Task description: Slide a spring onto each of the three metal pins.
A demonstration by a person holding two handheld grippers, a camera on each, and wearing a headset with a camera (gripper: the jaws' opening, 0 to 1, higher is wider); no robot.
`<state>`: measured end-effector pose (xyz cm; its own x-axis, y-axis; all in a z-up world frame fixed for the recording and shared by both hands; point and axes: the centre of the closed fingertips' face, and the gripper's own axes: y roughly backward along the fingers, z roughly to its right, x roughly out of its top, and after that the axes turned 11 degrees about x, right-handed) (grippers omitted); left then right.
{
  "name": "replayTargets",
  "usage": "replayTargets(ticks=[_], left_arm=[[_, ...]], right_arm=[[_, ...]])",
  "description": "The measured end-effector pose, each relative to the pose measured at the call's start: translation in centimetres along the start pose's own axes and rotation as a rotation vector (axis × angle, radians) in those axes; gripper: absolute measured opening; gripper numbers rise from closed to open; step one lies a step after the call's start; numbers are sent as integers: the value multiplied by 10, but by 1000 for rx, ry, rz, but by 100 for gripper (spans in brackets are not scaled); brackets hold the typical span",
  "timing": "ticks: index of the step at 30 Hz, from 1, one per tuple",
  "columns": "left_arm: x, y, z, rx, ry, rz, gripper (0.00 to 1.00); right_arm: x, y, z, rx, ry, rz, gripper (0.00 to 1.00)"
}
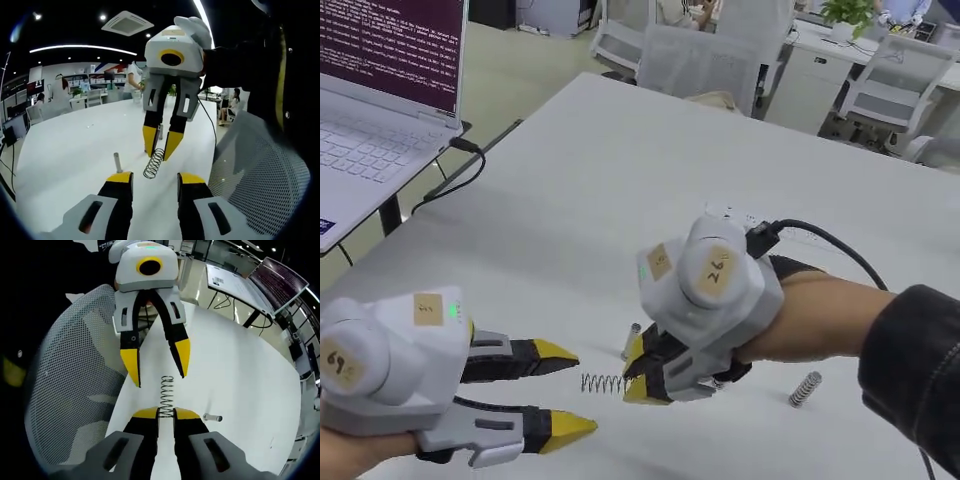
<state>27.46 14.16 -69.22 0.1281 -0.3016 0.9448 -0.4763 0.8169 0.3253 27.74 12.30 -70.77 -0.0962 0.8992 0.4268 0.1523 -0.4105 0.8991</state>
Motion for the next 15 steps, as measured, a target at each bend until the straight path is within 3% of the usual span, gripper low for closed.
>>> replayTargets(ticks=[9, 15], left_arm=[[1, 0, 2, -8, -18, 10, 10], [0, -1, 1, -5, -28, 6, 7]], right_arm=[[2, -2, -4, 13, 11, -4, 8], [3, -2, -6, 17, 18, -3, 8]])
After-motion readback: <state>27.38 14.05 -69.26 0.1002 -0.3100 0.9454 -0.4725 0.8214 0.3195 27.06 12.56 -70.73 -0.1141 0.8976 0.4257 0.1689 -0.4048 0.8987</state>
